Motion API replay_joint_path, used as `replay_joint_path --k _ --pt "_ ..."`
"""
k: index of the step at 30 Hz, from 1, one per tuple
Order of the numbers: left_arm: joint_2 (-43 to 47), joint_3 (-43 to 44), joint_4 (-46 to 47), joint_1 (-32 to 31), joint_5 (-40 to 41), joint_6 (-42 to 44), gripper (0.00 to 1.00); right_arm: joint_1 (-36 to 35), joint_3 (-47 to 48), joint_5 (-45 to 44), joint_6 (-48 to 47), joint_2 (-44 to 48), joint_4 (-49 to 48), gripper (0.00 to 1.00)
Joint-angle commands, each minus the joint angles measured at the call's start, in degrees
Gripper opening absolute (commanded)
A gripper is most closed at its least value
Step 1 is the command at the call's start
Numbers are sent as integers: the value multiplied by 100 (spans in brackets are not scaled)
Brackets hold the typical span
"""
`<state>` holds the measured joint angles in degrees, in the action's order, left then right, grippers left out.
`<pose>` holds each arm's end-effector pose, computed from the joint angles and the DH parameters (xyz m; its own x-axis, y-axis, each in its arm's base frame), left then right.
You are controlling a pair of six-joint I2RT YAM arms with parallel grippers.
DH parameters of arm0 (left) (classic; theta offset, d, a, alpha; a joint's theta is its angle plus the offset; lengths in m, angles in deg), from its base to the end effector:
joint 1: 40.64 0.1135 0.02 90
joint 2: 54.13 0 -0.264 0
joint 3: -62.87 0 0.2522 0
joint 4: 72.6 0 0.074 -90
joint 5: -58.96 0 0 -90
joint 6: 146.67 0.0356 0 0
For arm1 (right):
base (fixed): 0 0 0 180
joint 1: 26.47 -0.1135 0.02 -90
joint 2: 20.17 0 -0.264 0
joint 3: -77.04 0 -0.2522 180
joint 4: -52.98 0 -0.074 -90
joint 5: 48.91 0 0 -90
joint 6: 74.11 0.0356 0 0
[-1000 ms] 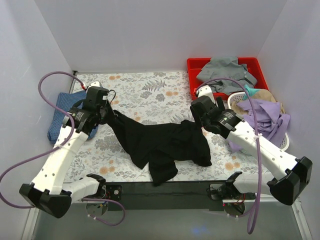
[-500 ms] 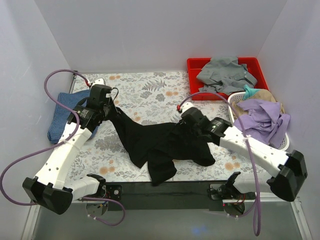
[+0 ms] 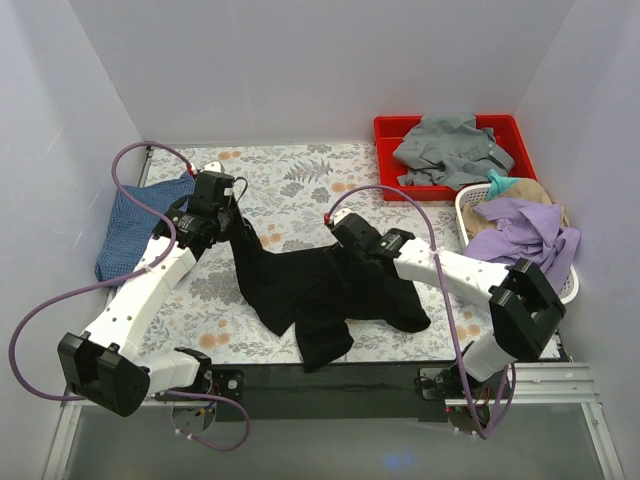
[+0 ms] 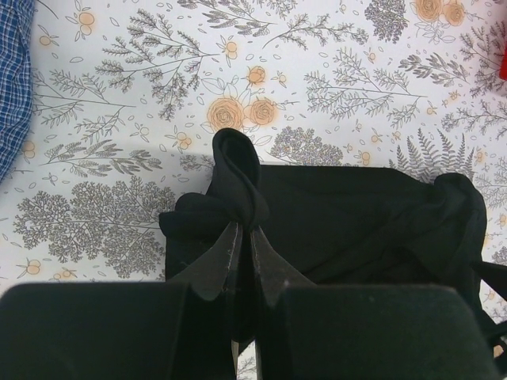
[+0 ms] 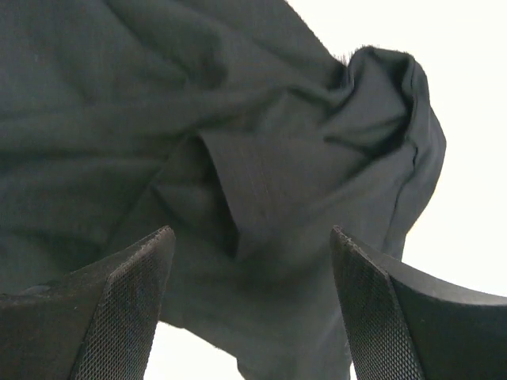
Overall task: Fold and stack the t-shirts
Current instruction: Flatten the tshirt out
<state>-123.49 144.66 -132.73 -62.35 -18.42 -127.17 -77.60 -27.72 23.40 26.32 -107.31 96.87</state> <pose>0.2318 -0.0839 0.3344 -0.4409 -0.8146 -0.3770 -0.5729 0.5787 -0.5805 0.2057 0.2379 0.2359 -0.6253 -0.5009 -0.5984 -0.5301 0.8354 -0.1454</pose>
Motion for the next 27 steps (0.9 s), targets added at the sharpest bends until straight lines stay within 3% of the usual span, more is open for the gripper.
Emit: replay_joint_path --k 1,9,10,12,13,19,24,27 --pt "54 -79 181 18 -5 -16 0 -37 347 -216 -59 -207 -289 84" --pt "28 -88 172 18 47 -16 0 -37 445 -560 -165 -866 -279 81" --pt "19 -88 181 18 47 -16 0 -37 445 -586 -173 -893 -280 62" --pt "11 -88 172 36 73 -16 0 -37 445 -795 -165 -893 -271 37" --pt "11 -97 163 27 91 -8 0 -28 462 -884 -165 -867 -271 3" --pt "-51 228 -187 237 573 212 0 24 787 -2254 -156 203 300 1" --pt "-25 807 -609 808 1251 659 0 602 621 -3940 20 1339 485 1" --pt "-7 1124 -654 950 1462 879 0 1043 454 -4242 108 1436 555 1"
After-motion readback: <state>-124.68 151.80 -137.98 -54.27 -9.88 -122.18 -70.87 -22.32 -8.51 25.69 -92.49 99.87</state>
